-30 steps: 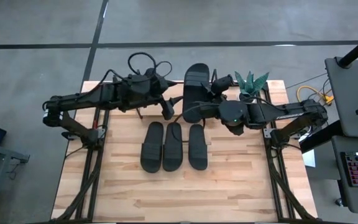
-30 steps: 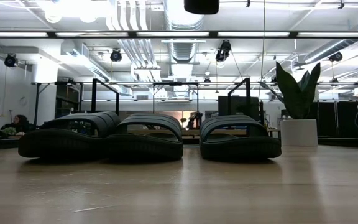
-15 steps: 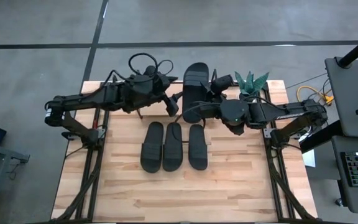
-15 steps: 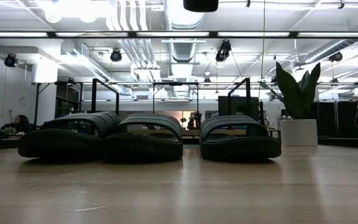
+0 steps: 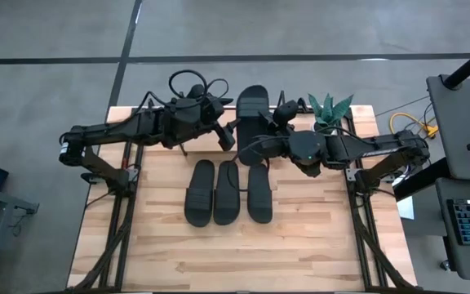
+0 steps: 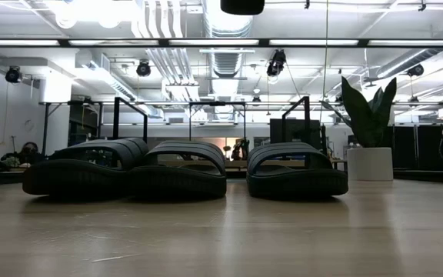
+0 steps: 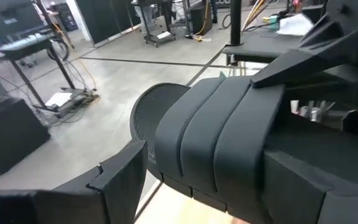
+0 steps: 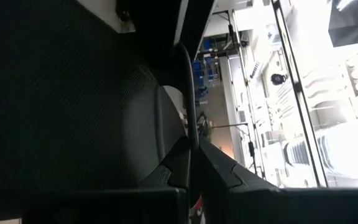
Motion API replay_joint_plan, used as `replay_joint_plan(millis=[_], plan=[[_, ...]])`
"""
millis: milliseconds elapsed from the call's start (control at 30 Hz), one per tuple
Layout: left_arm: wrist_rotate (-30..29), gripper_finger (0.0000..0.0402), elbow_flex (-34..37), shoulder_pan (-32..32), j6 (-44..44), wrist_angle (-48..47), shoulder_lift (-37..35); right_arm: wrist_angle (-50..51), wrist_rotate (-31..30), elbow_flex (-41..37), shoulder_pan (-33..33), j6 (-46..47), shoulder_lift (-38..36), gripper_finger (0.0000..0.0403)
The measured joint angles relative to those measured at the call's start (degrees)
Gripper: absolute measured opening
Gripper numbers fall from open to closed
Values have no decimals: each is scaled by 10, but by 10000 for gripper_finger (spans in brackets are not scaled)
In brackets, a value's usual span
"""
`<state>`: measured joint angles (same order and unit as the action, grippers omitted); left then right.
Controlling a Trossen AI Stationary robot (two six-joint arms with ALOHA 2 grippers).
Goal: Pick and place slides into the shelf
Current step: Put the black slide on the shelf
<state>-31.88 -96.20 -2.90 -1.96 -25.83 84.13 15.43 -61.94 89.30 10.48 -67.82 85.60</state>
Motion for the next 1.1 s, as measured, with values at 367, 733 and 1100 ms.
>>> replay_joint_plan(millis=[367, 733, 1100], plan=[[-54, 251, -2, 0, -20, 27, 35, -8, 2, -1, 0, -7, 0, 8], [-58, 181, -3, 7, -122, 64, 25, -12, 4, 0, 0, 2, 0, 8], [-68, 168, -3, 24, -252, 75, 28, -7, 21, 0, -4, 37, 0, 8]])
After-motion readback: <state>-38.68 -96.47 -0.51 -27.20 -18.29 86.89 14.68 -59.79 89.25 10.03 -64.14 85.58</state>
